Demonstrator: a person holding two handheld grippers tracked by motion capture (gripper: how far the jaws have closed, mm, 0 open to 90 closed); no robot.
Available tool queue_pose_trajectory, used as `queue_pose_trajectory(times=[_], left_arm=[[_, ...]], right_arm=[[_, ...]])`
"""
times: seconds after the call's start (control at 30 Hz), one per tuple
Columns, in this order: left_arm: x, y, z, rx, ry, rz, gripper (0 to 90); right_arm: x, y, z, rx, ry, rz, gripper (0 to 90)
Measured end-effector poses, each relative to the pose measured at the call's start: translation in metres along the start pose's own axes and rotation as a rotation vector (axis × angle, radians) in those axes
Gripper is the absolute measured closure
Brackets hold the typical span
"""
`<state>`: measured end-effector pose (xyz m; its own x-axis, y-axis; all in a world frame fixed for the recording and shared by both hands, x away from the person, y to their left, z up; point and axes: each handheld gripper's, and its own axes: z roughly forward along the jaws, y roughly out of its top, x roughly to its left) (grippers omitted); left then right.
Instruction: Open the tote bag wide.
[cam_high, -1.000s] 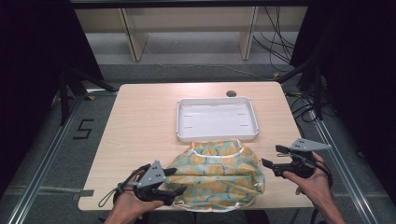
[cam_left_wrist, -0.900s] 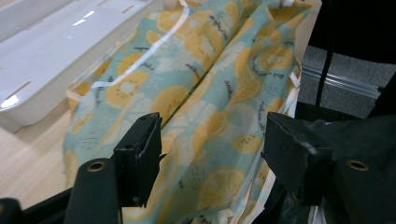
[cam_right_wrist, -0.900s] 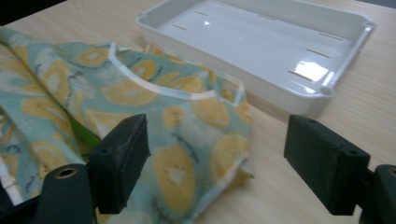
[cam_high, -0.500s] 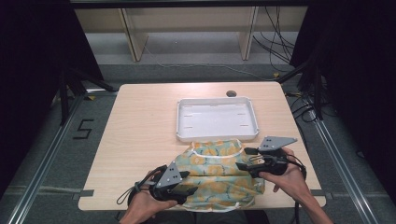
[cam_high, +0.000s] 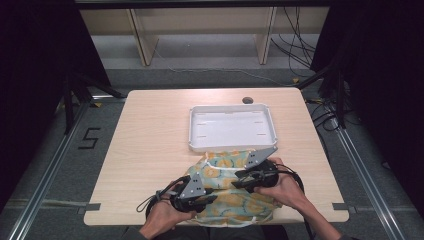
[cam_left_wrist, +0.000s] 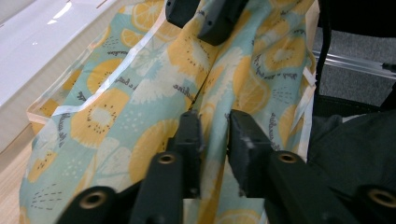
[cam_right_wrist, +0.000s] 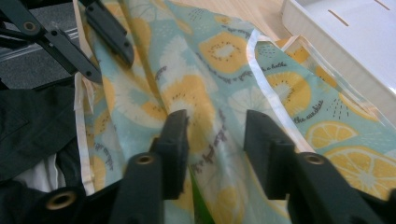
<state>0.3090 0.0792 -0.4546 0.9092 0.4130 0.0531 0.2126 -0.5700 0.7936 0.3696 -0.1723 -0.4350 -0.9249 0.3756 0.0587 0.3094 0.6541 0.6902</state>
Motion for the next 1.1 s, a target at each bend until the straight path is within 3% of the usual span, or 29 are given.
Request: queue_pose_trajectory(times=[0.07, 0.13, 0.2, 0.23, 0.27, 0.33, 0.4, 0.6, 0.63, 0.73, 0.87, 0.93, 0.97, 1.03, 1.1], left_arm=[[-0.001, 0.000, 0.001, 0.004, 0.002, -0.012, 81.6], [-0.003, 0.001, -0.002, 0.020, 0.007, 0.002, 83.8], [-0.006, 0.001, -0.004, 0.025, -0.003, 0.011, 89.0], [-0.008, 0.001, -0.006, 0.023, 0.001, 0.008, 89.0], [-0.010, 0.000, -0.007, 0.017, 0.001, 0.004, 89.3], [-0.011, -0.003, -0.011, 0.032, -0.012, 0.015, 89.4], [-0.014, -0.009, -0.014, 0.051, -0.025, 0.017, 89.5], [-0.014, -0.018, -0.019, 0.091, -0.024, 0.006, 89.5], [-0.014, -0.020, -0.019, 0.099, -0.018, 0.000, 89.5], [-0.015, -0.022, -0.018, 0.115, -0.037, 0.020, 89.6], [-0.020, -0.027, -0.015, 0.139, -0.063, 0.009, 89.6], [-0.020, -0.029, -0.013, 0.157, -0.073, 0.028, 89.5], [-0.021, -0.029, -0.012, 0.145, -0.068, 0.013, 89.5], [-0.019, -0.027, -0.013, 0.152, -0.070, 0.028, 89.4], [-0.019, -0.026, -0.013, 0.112, -0.066, 0.002, 89.1]], right_arm=[[-0.001, 0.001, 0.001, 0.008, 0.007, -0.010, 73.3], [-0.001, 0.003, 0.003, 0.015, 0.012, -0.031, 83.5], [-0.002, 0.008, 0.004, 0.020, -0.015, -0.062, 90.0], [-0.002, 0.008, 0.004, 0.020, -0.015, -0.062, 90.0], [-0.009, 0.014, 0.000, 0.007, -0.069, -0.077, 90.0], [-0.012, 0.016, -0.003, -0.008, -0.094, -0.052, 90.0], [-0.027, 0.023, -0.011, -0.040, -0.171, -0.060, 90.0], [-0.052, 0.034, -0.013, -0.049, -0.247, -0.040, 90.0], [-0.060, 0.040, -0.011, -0.050, -0.284, -0.043, 90.0], [-0.071, 0.046, -0.009, -0.042, -0.335, -0.033, 90.0], [-0.087, 0.050, -0.008, -0.037, -0.381, -0.017, 90.0], [-0.093, 0.050, -0.005, -0.033, -0.382, -0.010, 90.0], [-0.093, 0.050, -0.005, -0.033, -0.382, -0.010, 90.0], [-0.096, 0.049, -0.001, -0.019, -0.389, -0.012, 90.0], [-0.099, 0.048, 0.001, -0.010, -0.381, -0.005, 90.0]])
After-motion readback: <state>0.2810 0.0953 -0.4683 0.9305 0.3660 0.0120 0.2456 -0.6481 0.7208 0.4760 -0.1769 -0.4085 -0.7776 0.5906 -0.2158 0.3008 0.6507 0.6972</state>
